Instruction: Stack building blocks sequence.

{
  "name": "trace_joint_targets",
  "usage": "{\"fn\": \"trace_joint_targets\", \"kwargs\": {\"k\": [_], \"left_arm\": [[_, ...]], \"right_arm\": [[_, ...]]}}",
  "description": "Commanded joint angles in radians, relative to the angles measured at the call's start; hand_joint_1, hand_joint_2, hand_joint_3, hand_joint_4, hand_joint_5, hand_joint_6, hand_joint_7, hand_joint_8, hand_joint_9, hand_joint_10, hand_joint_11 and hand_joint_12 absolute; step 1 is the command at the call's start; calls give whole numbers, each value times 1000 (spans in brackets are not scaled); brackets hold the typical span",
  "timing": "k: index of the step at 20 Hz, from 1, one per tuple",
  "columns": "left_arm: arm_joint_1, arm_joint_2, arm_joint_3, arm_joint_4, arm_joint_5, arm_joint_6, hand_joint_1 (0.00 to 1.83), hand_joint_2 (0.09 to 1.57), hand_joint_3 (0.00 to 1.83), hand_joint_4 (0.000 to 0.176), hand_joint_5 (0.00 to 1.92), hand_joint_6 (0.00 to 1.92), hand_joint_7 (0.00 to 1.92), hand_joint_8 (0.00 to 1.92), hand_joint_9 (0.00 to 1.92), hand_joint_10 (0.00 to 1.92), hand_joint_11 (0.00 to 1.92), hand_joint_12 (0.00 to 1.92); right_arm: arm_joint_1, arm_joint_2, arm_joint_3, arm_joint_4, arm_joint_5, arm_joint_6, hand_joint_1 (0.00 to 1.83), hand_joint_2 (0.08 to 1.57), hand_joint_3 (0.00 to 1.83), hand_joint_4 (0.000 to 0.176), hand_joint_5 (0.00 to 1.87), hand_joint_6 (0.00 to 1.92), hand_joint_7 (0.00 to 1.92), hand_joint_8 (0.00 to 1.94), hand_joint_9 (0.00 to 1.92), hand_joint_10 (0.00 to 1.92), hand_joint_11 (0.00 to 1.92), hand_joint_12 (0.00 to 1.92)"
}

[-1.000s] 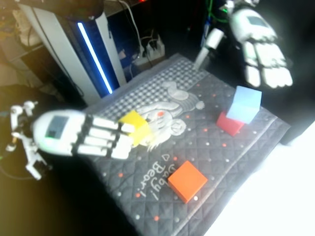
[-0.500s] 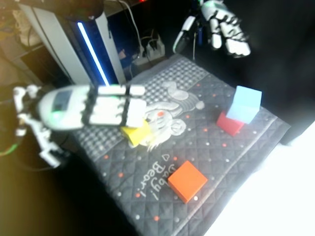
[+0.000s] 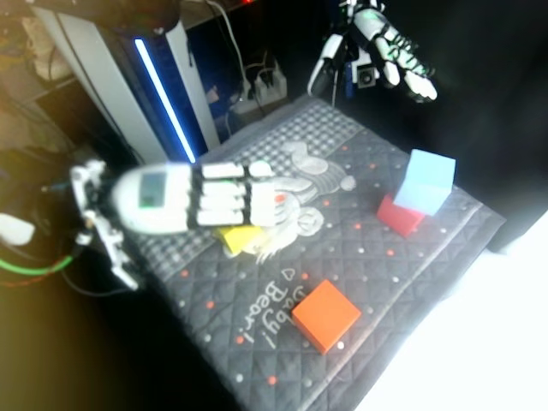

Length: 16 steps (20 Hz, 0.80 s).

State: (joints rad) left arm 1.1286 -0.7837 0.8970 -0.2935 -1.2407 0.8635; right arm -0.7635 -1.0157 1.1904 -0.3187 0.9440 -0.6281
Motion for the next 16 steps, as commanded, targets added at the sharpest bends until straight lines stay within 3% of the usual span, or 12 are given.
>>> {"fn": "trace_joint_targets", "kwargs": {"k": [1,4,5,7,8,9,10,11,12,13,14,16], "left_arm": [[-4,-9,4,-1,-128,-13,811,813,17,93,0,0,0,0,0,0,0,0],[13,-33,13,-18,-128,-37,838,832,18,138,0,0,0,0,0,0,0,0],[16,-41,22,-19,-128,-56,827,830,15,151,0,0,0,0,0,0,0,0],[20,-50,33,-20,-126,-80,820,836,15,157,0,0,0,0,0,0,0,0],[22,-51,33,-22,-126,-81,812,836,13,164,0,0,0,0,0,0,0,0],[26,-51,33,-24,-126,-82,819,847,14,148,0,0,0,0,0,0,0,0],[29,-51,33,-26,-126,-83,819,847,14,148,0,0,0,0,0,0,0,0],[30,-52,33,-26,-126,-86,827,851,15,157,0,0,0,0,0,0,0,0],[32,-53,33,-27,-126,-86,825,861,16,150,0,0,0,0,0,0,0,0],[34,-53,33,-28,-127,-86,825,861,16,150,0,0,0,0,0,0,0,0],[35,-54,34,-29,-128,-87,821,859,13,147,0,0,0,0,0,0,0,0],[35,-55,34,-29,-129,-88,825,854,9,152,0,0,0,0,0,0,0,0]], "right_arm": [[13,1,7,22,96,6,946,898,0,176,220,2,175,0,204,0,0,838],[14,-9,15,19,76,7,1173,907,0,168,292,7,230,6,301,17,0,1083],[14,-11,17,17,71,7,1182,920,1,138,352,5,279,5,356,18,19,1182],[14,-14,21,16,65,7,1176,1001,4,43,597,12,588,32,677,93,269,1268],[14,-14,21,16,65,7,1139,1032,4,15,670,13,696,36,773,123,316,1346],[14,-14,22,16,65,7,1251,1059,1,0,932,655,1128,603,1050,541,718,1536],[14,-14,22,16,65,7,1251,1059,1,0,932,655,1128,603,1050,541,718,1536],[14,-14,22,16,65,7,1274,1080,4,0,956,764,1121,909,1109,1000,925,1687],[15,-14,23,16,65,7,1285,1070,0,0,1023,722,1146,944,1143,1307,1076,1785],[17,-14,23,16,65,7,1285,1070,0,0,1023,722,1146,944,1143,1307,1076,1785],[20,-14,24,16,65,7,1271,1090,3,0,1076,645,1023,1184,959,1500,823,1908],[27,-14,24,17,66,7,1260,1109,3,0,1058,683,969,1271,885,1608,780,1918]]}}
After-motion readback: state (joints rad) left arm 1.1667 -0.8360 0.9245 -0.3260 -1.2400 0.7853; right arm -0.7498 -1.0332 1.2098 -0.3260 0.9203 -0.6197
